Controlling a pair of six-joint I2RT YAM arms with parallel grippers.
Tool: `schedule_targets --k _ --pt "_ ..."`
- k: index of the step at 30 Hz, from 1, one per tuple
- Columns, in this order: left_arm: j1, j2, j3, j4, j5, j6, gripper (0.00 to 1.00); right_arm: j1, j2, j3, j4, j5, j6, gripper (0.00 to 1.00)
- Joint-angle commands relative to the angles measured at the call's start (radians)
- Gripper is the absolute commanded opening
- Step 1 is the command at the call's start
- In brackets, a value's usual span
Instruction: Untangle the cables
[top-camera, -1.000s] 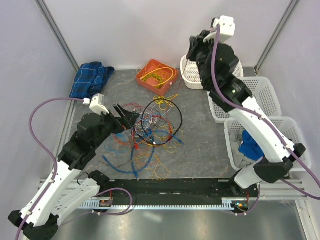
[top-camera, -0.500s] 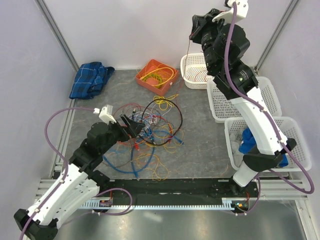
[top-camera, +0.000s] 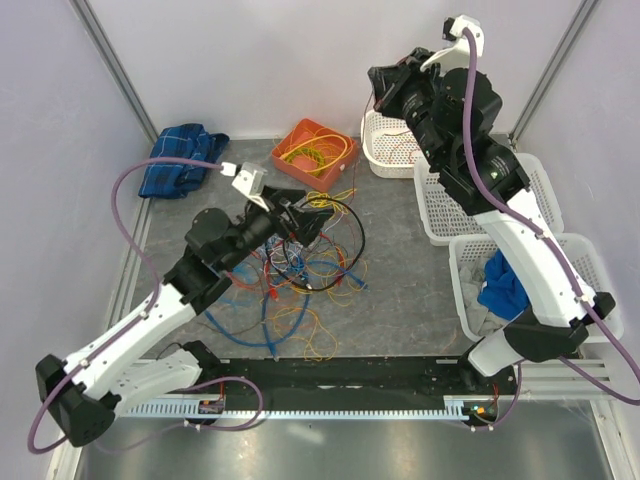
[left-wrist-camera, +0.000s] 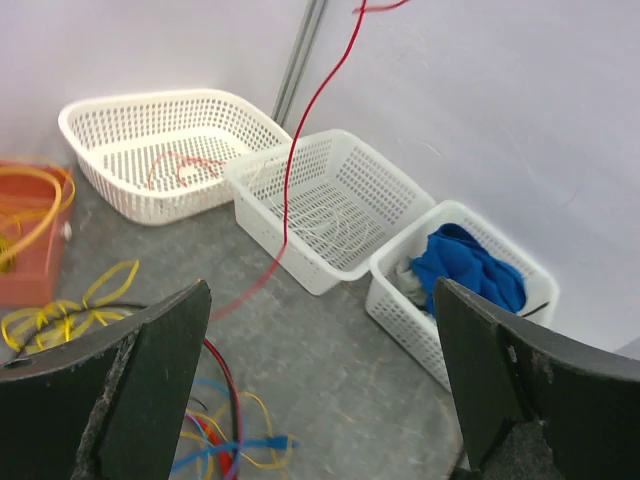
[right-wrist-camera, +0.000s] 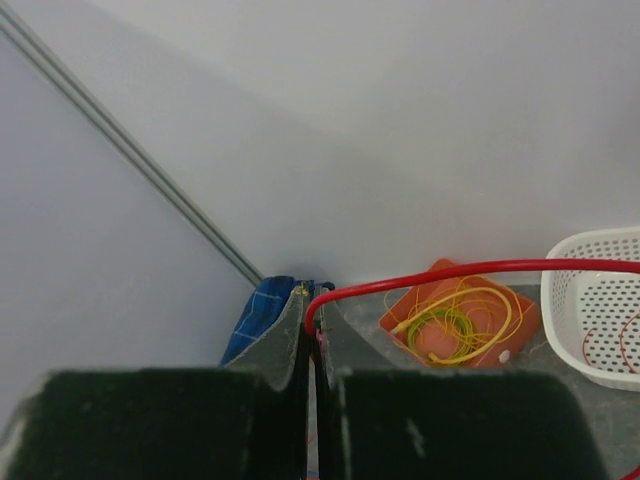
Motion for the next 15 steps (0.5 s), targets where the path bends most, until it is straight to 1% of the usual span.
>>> schedule_targets --k 1,6,9,10,12,13,15 --pt "-0.006 0.124 0.052 0.143 0.097 0.213 1.0 -0.004 -0.061 -0.043 -0.021 -0.093 0.051 0.0" --pt "-0.008 0.228 0.052 0.208 0.15 0.243 0.99 -0.004 -0.097 -0.066 -0.017 -0.122 0.077 0.0" --pt "-0.008 0.297 0.059 0.249 0.185 0.257 0.94 -0.006 -0.124 -0.118 0.005 -0.131 0.096 0.0" --pt "-0.008 0.311 0.067 0.257 0.184 0.256 0.9 -0.004 -0.129 -0.129 0.011 -0.134 0.102 0.0" --pt "-0.008 0.36 0.096 0.265 0.173 0.266 0.85 -0.004 -0.138 -0.15 0.011 -0.14 0.105 0.0" --pt "-0.008 0.377 0.108 0.265 0.167 0.274 0.77 -0.004 -0.14 -0.155 0.011 -0.143 0.108 0.0" --pt "-0.008 0.414 0.141 0.265 0.162 0.285 0.72 -0.004 -0.144 -0.162 0.011 -0.15 0.111 0.0"
